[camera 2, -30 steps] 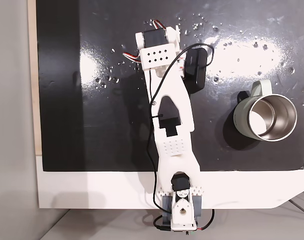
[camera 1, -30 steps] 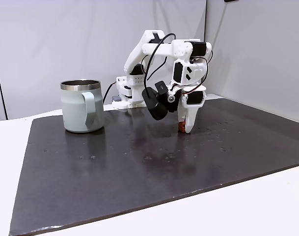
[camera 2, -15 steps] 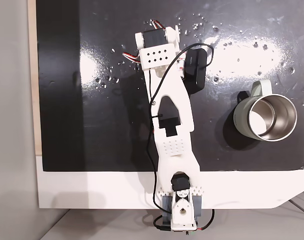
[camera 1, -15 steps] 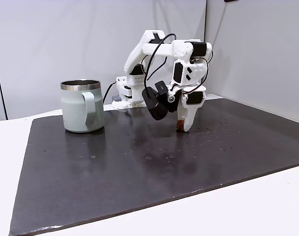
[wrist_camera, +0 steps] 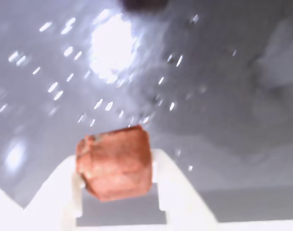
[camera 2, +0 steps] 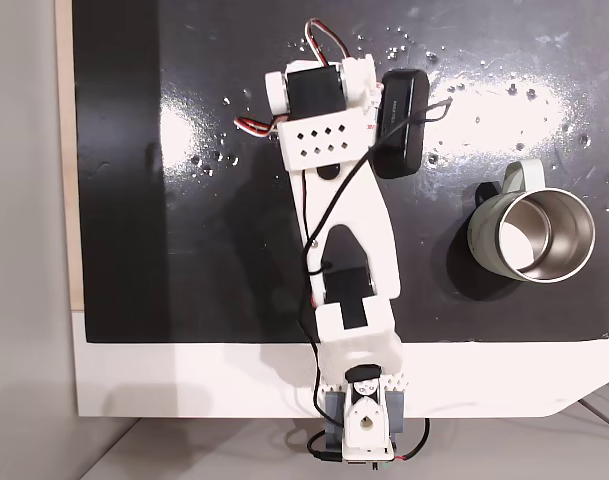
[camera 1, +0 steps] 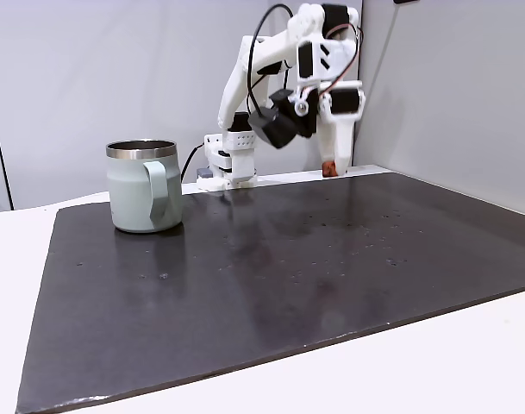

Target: Grasp a cube and put it in the cup.

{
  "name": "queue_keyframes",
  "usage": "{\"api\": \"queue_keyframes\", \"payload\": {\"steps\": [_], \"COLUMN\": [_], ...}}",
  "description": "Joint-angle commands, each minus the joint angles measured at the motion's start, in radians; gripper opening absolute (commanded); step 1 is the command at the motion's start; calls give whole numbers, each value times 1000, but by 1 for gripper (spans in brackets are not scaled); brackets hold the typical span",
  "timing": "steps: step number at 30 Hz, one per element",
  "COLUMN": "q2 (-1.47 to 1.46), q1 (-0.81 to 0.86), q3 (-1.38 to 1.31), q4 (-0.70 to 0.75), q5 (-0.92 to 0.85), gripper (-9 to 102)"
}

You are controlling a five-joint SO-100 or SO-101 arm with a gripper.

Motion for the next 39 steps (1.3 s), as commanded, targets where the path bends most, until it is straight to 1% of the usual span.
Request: {"api": "queue_keyframes", "payload": {"steps": [1,10,17,21,29,39], "q2": [153,359,393,371,374,402], "q1": [32,138,219,316,515,730], "q3": [-61,-40,-40,-71,-127,-87], "q4": [6,6,8,32,35,40], "q5": [-3,-23,-60,-81,-163,-242], "gripper": [8,8,8,8,8,8]}}
